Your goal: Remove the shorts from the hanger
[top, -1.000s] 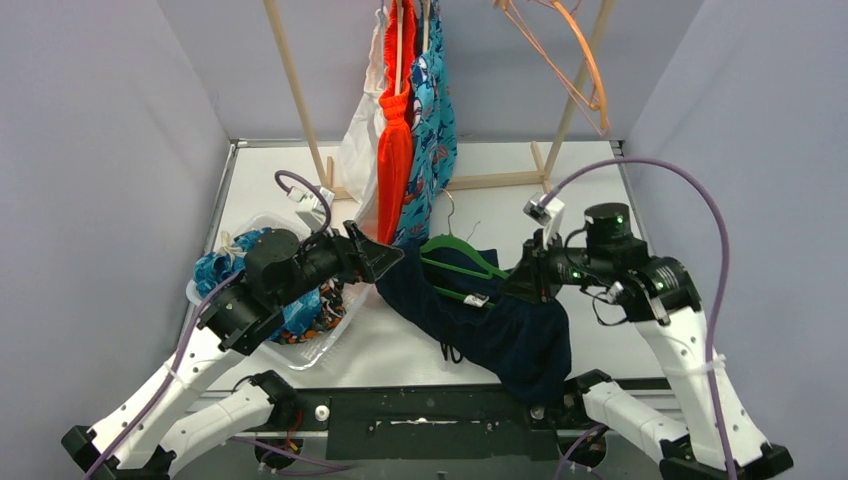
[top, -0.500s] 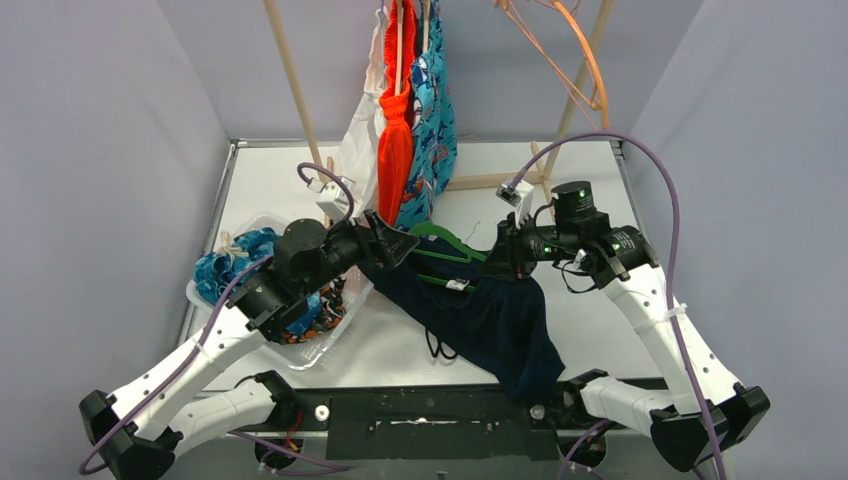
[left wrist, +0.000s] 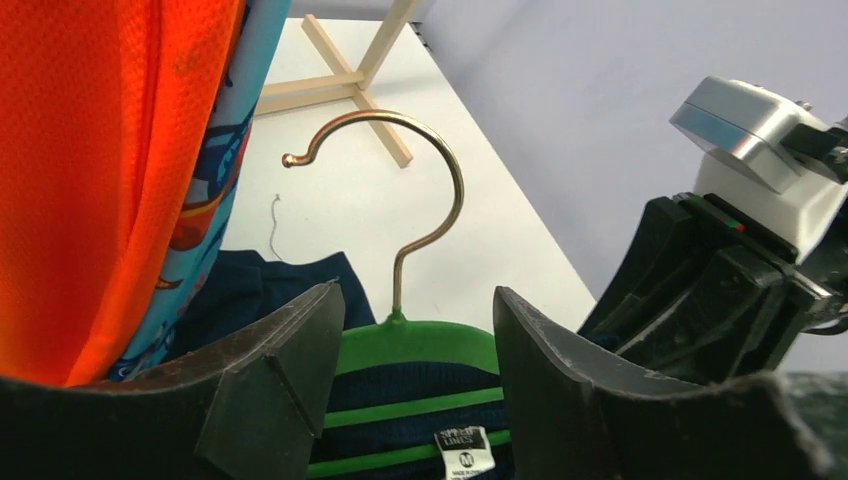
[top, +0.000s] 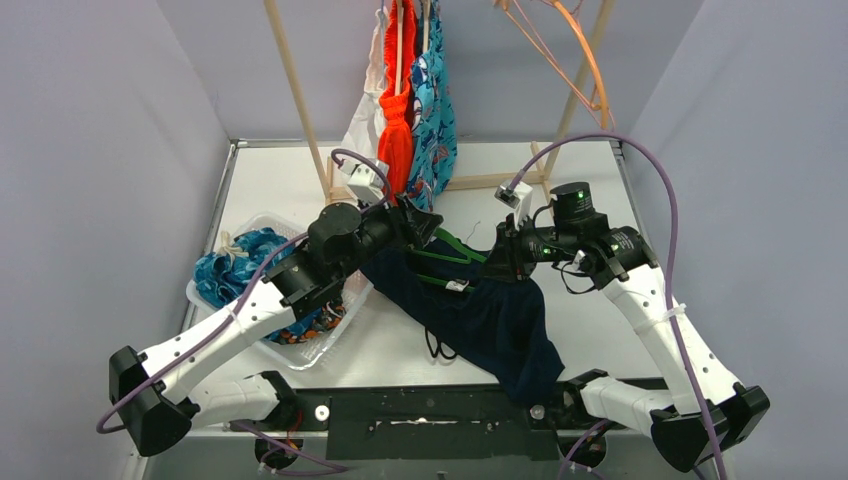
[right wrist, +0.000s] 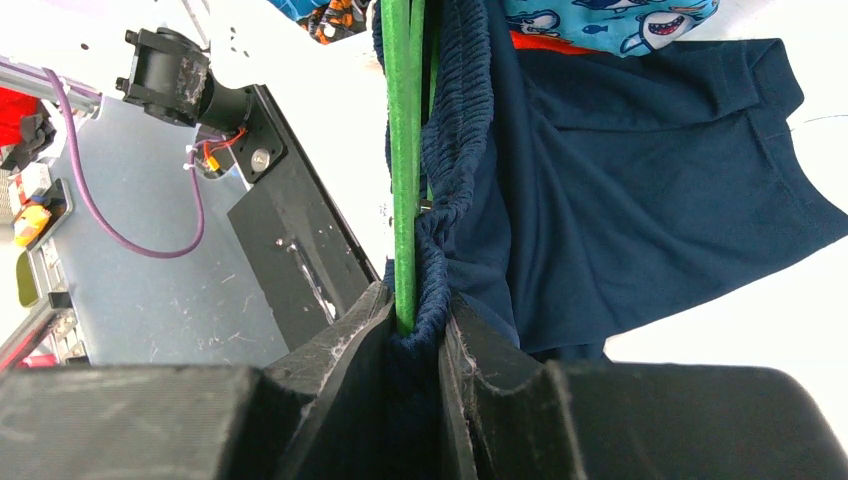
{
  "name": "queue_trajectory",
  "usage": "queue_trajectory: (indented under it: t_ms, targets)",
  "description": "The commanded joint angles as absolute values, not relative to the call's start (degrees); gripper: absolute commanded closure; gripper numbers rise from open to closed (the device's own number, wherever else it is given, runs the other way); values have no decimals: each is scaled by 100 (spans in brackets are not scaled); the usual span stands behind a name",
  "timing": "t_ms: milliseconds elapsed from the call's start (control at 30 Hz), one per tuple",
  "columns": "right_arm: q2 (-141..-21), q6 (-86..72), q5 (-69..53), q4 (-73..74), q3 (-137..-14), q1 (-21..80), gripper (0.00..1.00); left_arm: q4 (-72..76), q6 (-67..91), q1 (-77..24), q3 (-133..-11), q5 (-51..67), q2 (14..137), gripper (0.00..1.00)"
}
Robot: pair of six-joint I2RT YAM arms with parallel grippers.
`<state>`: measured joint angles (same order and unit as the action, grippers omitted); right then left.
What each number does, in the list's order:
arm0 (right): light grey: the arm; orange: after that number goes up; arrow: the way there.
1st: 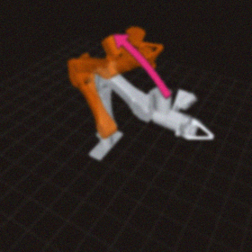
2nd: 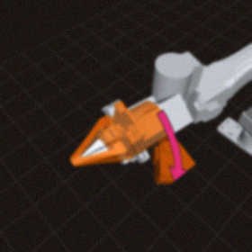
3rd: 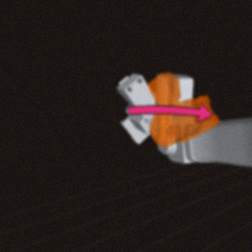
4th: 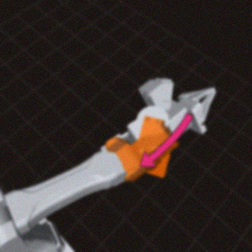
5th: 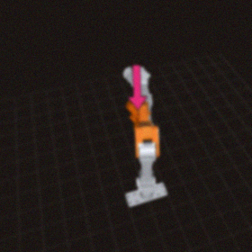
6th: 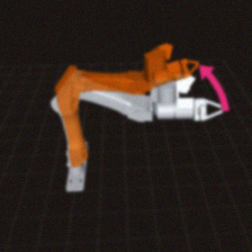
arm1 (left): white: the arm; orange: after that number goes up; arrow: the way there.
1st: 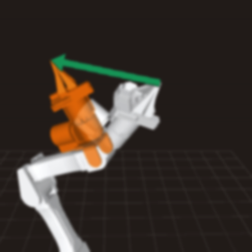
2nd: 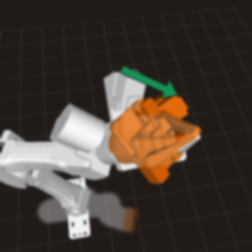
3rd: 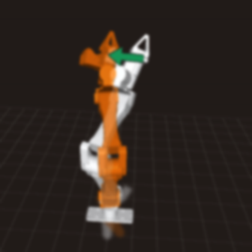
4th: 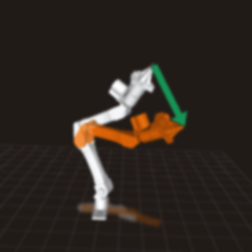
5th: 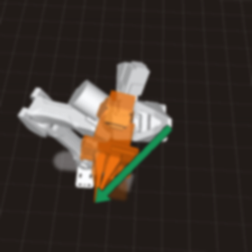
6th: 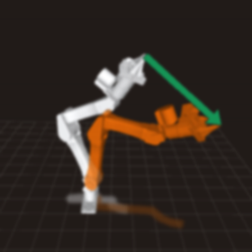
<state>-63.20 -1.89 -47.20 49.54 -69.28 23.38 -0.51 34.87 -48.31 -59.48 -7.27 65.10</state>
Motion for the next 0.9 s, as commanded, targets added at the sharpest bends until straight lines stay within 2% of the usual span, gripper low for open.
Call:
queue_trajectory:
  t_ms: [0,167,300,433,533,667,767,867]
  targets:
    - [-6134,-130,-4797,4755,-6955,2419,100,329,3124,-4860,-6309,-952,6654,47]
    - [-6097,-148,-4724,4751,-6935,2421,100,288,3097,-4858,-6368,-710,6833,58]
    - [-6076,-193,-4720,4726,-6930,2425,100,263,3154,-4858,-6395,-515,6995,61]
    - [-6027,-182,-4699,4750,-6937,2421,100,270,3215,-4860,-6383,-449,7057,68]
    - [-6001,-186,-4668,4772,-6938,2421,100,248,3342,-4859,-6425,-524,7021,79]
    - [-5930,-171,-4681,4756,-6982,2424,100,394,3419,-4860,-6352,-555,6920,86]
    - [-5906,-171,-4658,4768,-7025,2423,100,308,3397,-4860,-6367,-579,6916,100]
    - [-5886,-210,-4605,4781,-7048,2425,100,285,3410,-4859,-6363,-627,6901,100]
